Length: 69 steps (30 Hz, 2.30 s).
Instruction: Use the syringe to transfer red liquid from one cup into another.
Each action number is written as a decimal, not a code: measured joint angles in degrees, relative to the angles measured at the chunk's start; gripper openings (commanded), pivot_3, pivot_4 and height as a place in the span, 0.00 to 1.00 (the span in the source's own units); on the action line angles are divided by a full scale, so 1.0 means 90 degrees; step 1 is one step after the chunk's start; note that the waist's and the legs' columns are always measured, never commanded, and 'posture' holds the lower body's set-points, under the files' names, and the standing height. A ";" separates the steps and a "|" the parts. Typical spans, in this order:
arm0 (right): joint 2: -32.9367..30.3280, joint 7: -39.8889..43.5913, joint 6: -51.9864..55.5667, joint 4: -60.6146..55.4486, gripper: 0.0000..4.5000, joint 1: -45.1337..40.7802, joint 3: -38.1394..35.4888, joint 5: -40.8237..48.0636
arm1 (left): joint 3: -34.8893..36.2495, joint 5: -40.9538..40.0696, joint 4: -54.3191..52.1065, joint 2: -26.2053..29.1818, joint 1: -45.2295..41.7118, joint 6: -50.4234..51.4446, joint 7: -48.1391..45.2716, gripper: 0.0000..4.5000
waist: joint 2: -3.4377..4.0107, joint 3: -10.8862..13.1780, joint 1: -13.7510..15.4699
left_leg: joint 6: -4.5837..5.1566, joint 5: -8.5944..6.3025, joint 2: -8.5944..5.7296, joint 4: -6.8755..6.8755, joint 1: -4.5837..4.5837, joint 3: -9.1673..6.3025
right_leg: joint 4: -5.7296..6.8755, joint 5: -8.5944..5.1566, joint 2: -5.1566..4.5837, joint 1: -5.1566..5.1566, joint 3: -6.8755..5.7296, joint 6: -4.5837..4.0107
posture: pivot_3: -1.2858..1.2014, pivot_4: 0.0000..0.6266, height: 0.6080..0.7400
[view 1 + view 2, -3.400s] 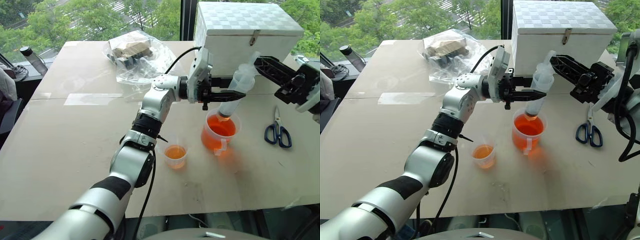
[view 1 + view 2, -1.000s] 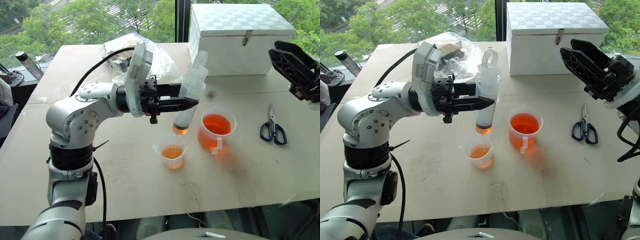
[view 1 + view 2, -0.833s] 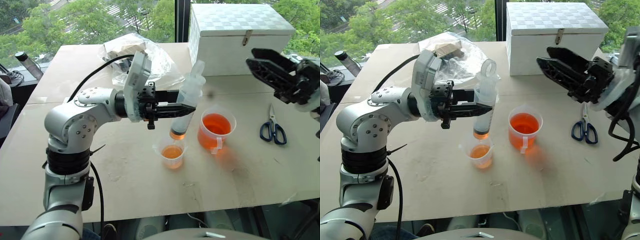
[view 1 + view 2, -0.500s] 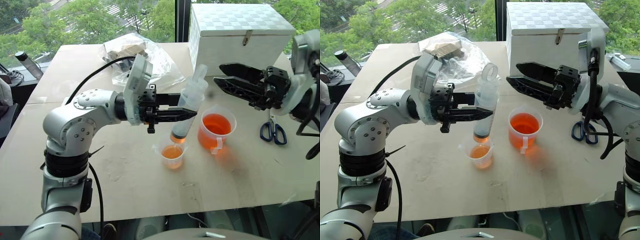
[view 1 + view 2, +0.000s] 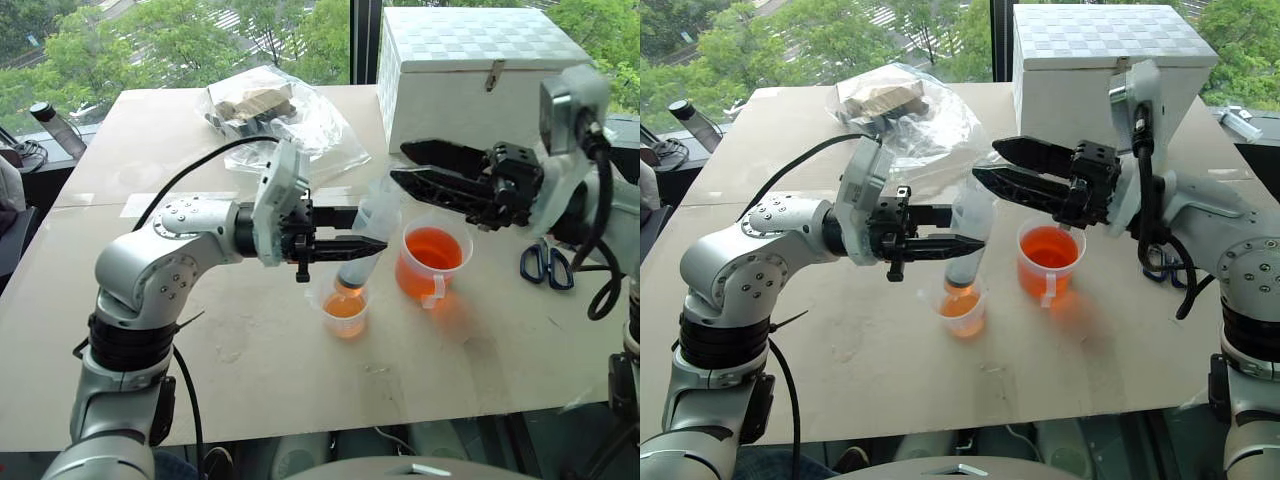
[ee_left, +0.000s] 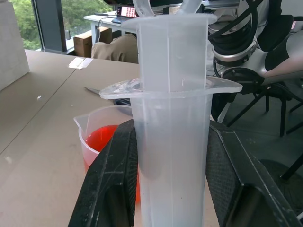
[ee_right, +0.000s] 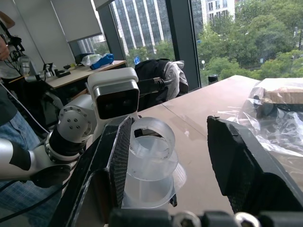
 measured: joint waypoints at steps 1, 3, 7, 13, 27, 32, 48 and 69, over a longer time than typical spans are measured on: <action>0.0000 0.0000 0.0003 -0.0008 0.59 0.0000 0.0000 0.0000 | 0.0000 0.0000 0.0000 0.0000 0.0013 -0.0016 0.0003 0.31 | 0.0000 0.0000 0.0000 | 0.0000 0.0000 0.0000 0.0000 0.0000 0.0000 | 0.0000 0.0000 0.0000 0.0000 0.0000 0.0000 | 0.52 0.24 1.00; -0.0003 0.0024 0.0008 -0.0008 0.59 0.0001 0.0000 -0.0006 | 0.0000 -0.0002 0.0000 0.0000 0.0052 -0.0046 0.0009 0.31 | 0.0000 0.0000 -0.0004 | 0.0000 0.0000 0.0000 0.0000 0.0000 0.0000 | 0.0000 0.0000 0.0000 0.0000 0.0000 0.0000 | 0.52 0.24 1.00; -0.0023 0.0082 0.0018 0.0003 0.59 0.0005 -0.0002 -0.0020 | 0.0001 -0.0002 0.0000 0.0035 0.0115 -0.0081 0.0008 0.31 | 0.0000 0.0000 -0.0006 | 0.0000 0.0000 0.0000 -0.0002 0.0000 0.0000 | 0.0000 0.0000 0.0000 0.0000 0.0000 0.0000 | 0.52 0.24 1.00; -0.0040 0.0276 0.0088 -0.0007 0.59 0.0097 -0.0004 0.0075 | 0.0001 -0.0003 0.0000 0.0042 0.0137 -0.0088 0.0032 0.31 | 0.0000 0.0000 -0.0002 | 0.0001 -0.0001 0.0000 -0.0003 0.0000 0.0000 | -0.0001 0.0000 0.0000 -0.0001 0.0000 0.0000 | 0.52 0.24 1.00; 0.0133 0.0424 0.0087 0.0103 0.02 0.0222 0.0022 -0.0538 | 0.0012 -0.0006 0.0002 0.0068 0.0175 -0.0093 0.0056 0.31 | -0.0001 0.0001 -0.0007 | 0.0001 -0.0001 0.0000 -0.0005 0.0000 0.0000 | 0.0000 0.0000 0.0000 -0.0004 0.0001 0.0000 | 0.52 0.24 1.00; 0.0272 0.0140 0.0112 -0.0001 0.02 0.0157 0.0111 -0.0480 | 0.0031 -0.0001 0.0004 0.0076 0.0186 -0.0102 0.0054 0.31 | -0.0001 0.0001 -0.0002 | 0.0001 -0.0001 0.0000 -0.0005 0.0000 0.0000 | -0.0001 0.0000 -0.0001 -0.0005 0.0000 0.0000 | 0.52 0.24 1.00; -0.0180 0.0684 0.0101 -0.0408 0.02 0.0534 0.0388 -0.1309 | -0.0114 0.0156 0.0165 0.0069 0.0245 -0.0112 -0.0007 0.31 | -0.0003 0.0002 -0.0005 | 0.0002 -0.0001 0.0000 -0.0008 -0.0001 0.0000 | -0.0002 0.0000 0.0000 -0.0006 0.0001 0.0000 | 0.52 0.24 1.00; -0.0030 0.0346 0.0431 -0.0193 0.69 0.0400 0.0167 -0.0046 | -0.0032 0.0147 0.0177 -0.0110 -0.0001 -0.0115 0.0121 0.31 | -0.0007 0.0005 0.0002 | 0.0002 -0.0001 0.0000 -0.0008 -0.0003 -0.0001 | -0.0003 0.0000 -0.0003 -0.0005 -0.0001 0.0000 | 0.52 0.24 1.00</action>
